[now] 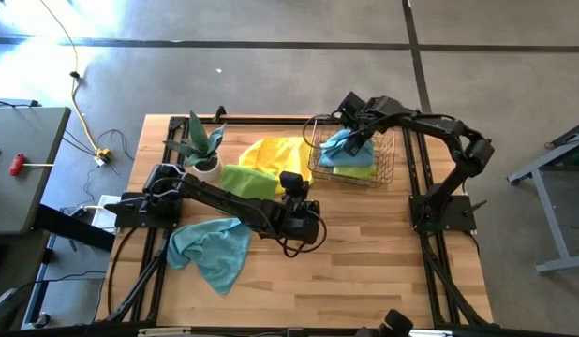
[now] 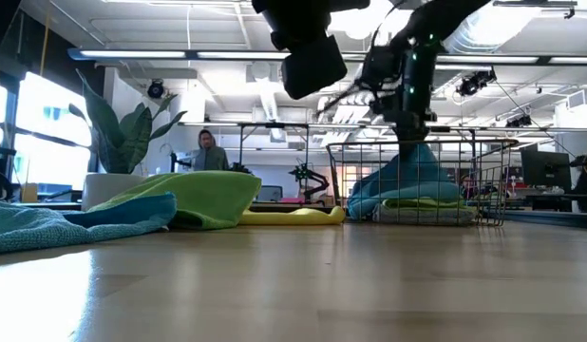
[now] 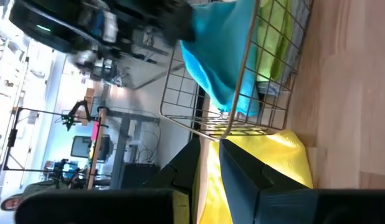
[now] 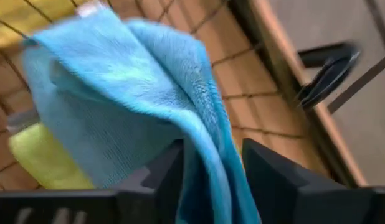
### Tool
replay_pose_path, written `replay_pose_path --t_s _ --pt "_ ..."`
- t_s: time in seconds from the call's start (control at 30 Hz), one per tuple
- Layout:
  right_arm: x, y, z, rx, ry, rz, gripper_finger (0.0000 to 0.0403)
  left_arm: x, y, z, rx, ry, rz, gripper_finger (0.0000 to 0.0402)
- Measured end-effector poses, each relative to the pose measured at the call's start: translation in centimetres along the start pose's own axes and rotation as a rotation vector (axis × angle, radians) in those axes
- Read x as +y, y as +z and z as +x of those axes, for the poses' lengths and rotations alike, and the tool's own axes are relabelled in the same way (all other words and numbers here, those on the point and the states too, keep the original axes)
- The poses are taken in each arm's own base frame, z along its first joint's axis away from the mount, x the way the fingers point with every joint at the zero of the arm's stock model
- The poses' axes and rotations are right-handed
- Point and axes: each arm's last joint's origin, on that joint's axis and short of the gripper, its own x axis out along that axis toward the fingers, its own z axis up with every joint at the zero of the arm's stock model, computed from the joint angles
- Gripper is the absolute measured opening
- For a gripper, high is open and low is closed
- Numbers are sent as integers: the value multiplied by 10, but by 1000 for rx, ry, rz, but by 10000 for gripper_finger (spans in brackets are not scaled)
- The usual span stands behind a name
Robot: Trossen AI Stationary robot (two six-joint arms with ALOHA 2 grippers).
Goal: Fold microfiber towels
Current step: Put the right blue microfiber towel into the wire basket
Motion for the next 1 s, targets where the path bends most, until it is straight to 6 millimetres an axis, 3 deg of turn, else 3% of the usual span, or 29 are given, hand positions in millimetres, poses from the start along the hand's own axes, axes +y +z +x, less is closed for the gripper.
replay_pose_path --t_s 0.1,0.23,0.33,0.47,0.57,0.67,1.0 --pt "-3 4 -23 -69 -6 -19 178 -1 -2 1 8 -19 -4 51" --pt "-1 2 -56 -166 56 -76 177 -2 -7 1 33 -34 -4 51" --pt "10 -9 -63 -126 172 -228 163 -2 -11 1 58 -37 2 51" --pt "26 -23 -53 -24 206 -410 142 -3 -17 0 87 -41 8 51" --pt "32 -29 -38 20 137 -499 132 -4 -19 -3 100 -44 -3 51" --pt "35 -33 -28 35 75 -515 130 -6 -22 -6 110 -46 -12 51" --pt "44 -40 7 -63 134 -573 131 -7 -25 -9 125 -68 -29 51"
